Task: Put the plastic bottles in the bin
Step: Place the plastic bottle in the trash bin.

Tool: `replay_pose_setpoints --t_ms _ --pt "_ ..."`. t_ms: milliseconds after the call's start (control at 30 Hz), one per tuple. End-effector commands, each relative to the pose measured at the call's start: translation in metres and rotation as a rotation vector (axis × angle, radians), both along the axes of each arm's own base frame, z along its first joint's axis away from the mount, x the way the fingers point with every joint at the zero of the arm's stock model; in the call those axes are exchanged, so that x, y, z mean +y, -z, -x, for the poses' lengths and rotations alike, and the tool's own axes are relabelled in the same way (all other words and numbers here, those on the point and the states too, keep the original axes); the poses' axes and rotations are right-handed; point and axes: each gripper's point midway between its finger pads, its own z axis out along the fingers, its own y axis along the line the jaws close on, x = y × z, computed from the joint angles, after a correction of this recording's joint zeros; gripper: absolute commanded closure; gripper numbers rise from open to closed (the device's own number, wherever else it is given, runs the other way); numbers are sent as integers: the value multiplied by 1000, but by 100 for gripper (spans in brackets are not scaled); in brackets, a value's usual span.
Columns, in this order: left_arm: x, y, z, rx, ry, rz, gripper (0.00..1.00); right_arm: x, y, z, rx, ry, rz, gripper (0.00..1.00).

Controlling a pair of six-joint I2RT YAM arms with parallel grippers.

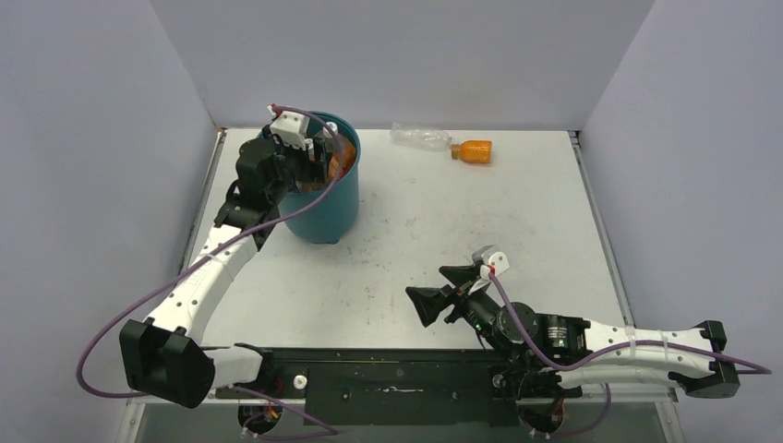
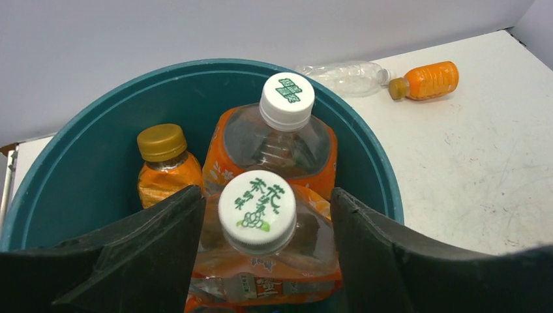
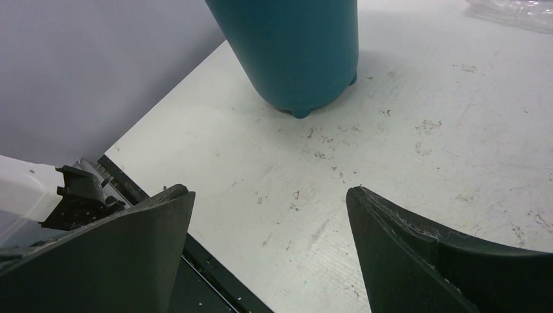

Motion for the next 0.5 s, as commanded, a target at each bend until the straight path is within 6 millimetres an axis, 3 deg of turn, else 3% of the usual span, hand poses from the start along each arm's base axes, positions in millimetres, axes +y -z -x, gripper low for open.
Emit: replay_pose_setpoints --t_ms 0,300,467 --pt "3 -53 17 -89 -8 47 29 -1 -9 -1 -8 14 -34 10" --pt "14 -112 48 -215 -48 98 9 -1 -12 -1 -12 12 -37 10" --pt "39 -121 62 -252 -164 136 7 -4 -15 -2 -16 19 -42 10"
